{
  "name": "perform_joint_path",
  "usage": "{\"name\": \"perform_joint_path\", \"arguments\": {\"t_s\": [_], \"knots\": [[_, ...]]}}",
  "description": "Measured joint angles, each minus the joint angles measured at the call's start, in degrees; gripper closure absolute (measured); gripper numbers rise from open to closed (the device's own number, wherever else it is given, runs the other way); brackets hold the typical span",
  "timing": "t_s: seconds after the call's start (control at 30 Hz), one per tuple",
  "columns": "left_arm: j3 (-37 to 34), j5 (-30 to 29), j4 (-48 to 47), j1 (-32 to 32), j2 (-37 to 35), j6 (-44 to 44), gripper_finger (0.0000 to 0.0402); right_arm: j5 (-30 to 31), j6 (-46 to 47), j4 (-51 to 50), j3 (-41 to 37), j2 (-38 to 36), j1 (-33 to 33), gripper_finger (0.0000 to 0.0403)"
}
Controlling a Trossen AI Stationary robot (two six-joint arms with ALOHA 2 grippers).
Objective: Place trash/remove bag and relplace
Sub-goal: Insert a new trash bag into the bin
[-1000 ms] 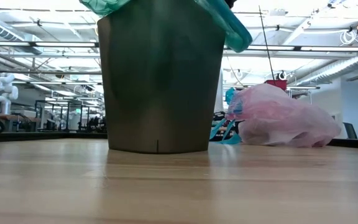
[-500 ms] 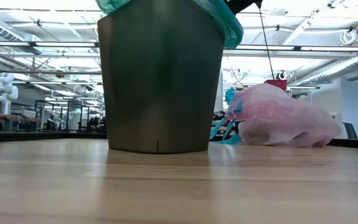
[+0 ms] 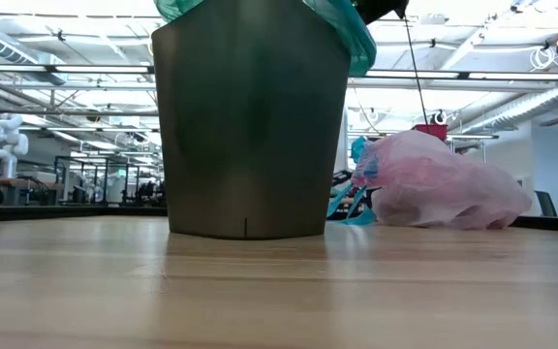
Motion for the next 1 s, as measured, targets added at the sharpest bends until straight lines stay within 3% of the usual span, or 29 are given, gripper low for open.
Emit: {"name": "perform_joint_path", "arguments": {"t_s": [0.17, 0.33, 0.73, 1.0], "knots": [[-1.19, 0.03, -2.23, -0.2, 2.31, -2.92, 0.0401, 0.04, 0.32, -0.04, 0.0, -0.01, 0.02, 0.0403], [-6.21, -5.58, -1.75, -0.66, -0.07, -14.72, 0.0402, 0.04, 0.32, -0.76, 0.0, -0.02, 0.09, 0.0403], [-31.76, -10.01, -1.91, -5.9, -10.0, -38.05, 0.0402, 0.26, 0.04, -1.04, 0.0, -0.04, 0.24, 0.0403], [-39.19, -16.51, -1.88, -7.24, -16.11, -50.23, 0.0402, 0.35, -0.11, -1.31, 0.0, 0.14, 0.23, 0.0403]]}}
